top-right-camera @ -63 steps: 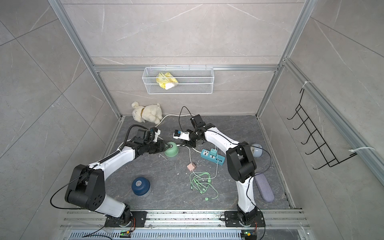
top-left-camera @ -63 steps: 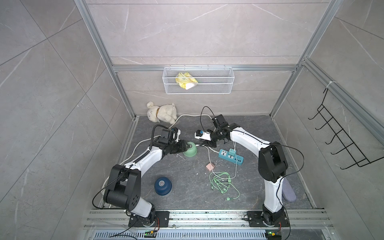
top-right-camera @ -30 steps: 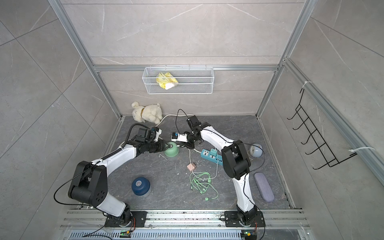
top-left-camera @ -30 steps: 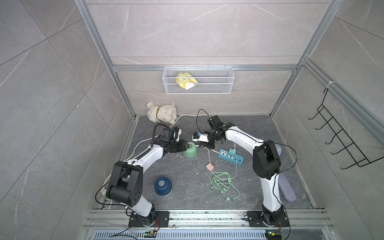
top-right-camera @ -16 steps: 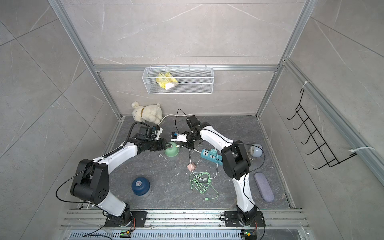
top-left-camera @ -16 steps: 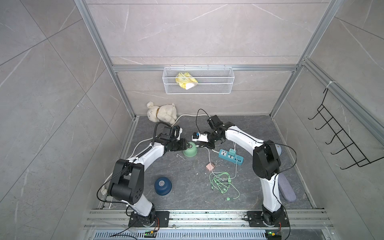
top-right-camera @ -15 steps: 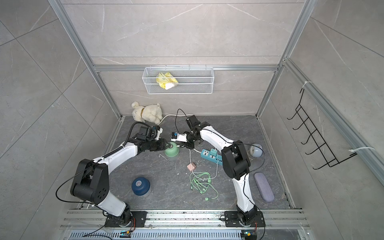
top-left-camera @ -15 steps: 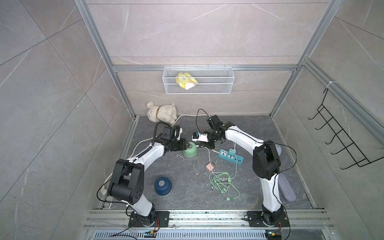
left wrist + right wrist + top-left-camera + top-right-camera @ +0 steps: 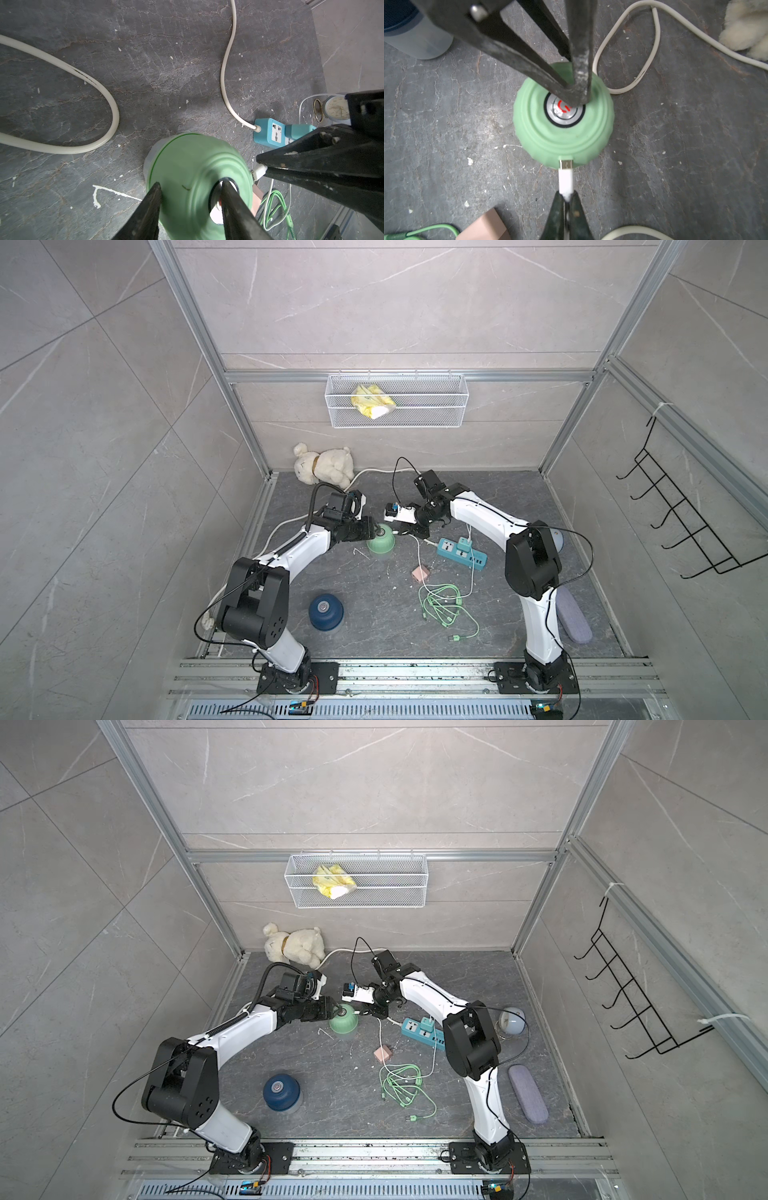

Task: Charge the cordless meat grinders
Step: Insert the charging cable into the cordless meat grinder.

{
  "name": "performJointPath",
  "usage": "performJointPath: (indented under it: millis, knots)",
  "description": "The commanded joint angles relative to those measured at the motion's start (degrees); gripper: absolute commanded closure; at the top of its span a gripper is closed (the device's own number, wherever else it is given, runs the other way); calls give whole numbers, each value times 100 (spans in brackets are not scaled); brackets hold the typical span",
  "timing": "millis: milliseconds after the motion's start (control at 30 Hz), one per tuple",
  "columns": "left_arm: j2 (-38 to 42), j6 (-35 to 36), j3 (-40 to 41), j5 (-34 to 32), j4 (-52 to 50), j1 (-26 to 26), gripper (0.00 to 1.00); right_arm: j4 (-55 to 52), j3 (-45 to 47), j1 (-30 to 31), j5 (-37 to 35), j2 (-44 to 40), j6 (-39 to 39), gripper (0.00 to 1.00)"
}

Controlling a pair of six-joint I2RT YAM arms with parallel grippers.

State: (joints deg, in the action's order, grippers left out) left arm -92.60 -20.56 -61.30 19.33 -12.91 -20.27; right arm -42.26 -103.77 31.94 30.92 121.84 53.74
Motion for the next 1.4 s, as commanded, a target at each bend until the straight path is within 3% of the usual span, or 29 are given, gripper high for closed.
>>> performJointPath:
  millis: [0,767,933,1133,1367]
  knots:
    - [-153,-101,-58,714,119,-370,53,610,-269,276,604,85,-263,96]
    - [-180,-303,114,936,407,-409,53,701,-166,356,390,192,-443,93]
    - [-112,-210,61,633,276,-407,53,677,-74,339,340,115,-443,84]
    - [6,-86,-3,43,92,-402,53,675,10,278,210,40,-418,66]
    - [79,-29,-84,-315,51,-372,45,804,387,107,301,-309,-448,50]
